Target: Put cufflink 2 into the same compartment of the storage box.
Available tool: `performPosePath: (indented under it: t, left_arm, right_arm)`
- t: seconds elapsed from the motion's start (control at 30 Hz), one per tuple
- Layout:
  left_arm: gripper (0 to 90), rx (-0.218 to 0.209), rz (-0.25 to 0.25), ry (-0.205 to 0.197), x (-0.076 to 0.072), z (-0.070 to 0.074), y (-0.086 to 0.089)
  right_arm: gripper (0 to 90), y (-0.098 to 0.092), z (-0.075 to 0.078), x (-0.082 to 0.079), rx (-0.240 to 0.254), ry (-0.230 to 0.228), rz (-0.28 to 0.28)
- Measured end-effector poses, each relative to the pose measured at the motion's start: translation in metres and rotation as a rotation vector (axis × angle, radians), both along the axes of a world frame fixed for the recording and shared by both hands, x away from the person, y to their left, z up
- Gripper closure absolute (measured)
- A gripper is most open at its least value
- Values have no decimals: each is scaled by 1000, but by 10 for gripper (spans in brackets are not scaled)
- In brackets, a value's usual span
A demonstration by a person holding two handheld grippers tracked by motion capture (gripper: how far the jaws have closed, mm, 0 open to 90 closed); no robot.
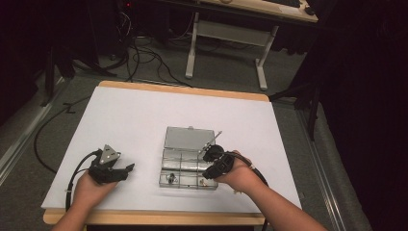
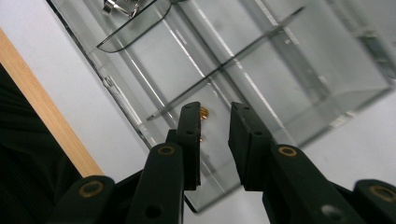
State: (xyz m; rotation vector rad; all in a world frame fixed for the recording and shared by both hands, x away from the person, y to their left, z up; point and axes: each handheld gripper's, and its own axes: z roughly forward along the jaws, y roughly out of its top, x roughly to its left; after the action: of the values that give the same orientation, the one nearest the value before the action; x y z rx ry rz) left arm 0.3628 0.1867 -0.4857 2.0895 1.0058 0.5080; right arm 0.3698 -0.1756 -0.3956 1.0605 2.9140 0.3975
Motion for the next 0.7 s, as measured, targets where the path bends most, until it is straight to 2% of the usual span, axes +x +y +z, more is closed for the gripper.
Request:
performPosePath:
  t: [0.2, 0.23, 0.33, 0.47, 0.6, 0.7]
  left_arm:
    - [318, 1, -2, 3, 0, 0, 0]
    - [318, 0, -1, 4, 0, 0, 0]
    - [318, 1, -1, 4, 0, 0, 0]
    - [318, 1, 1, 0, 0, 0, 0]
    - [318, 0, 0, 3, 0, 0, 0]
    - [318, 2, 0, 4, 0, 0, 0]
  right_arm:
    - [758, -18, 14, 0, -4, -17, -34]
    - [757, -27, 16, 0, -8, -25, -51]
    - [758, -33, 18, -1, -12, -17, -89]
    - [753, -52, 16, -3, -22, -19, -123]
    - [737, -63, 8, -5, -34, -19, -118]
    - [730, -68, 3, -9, -39, 2, -144]
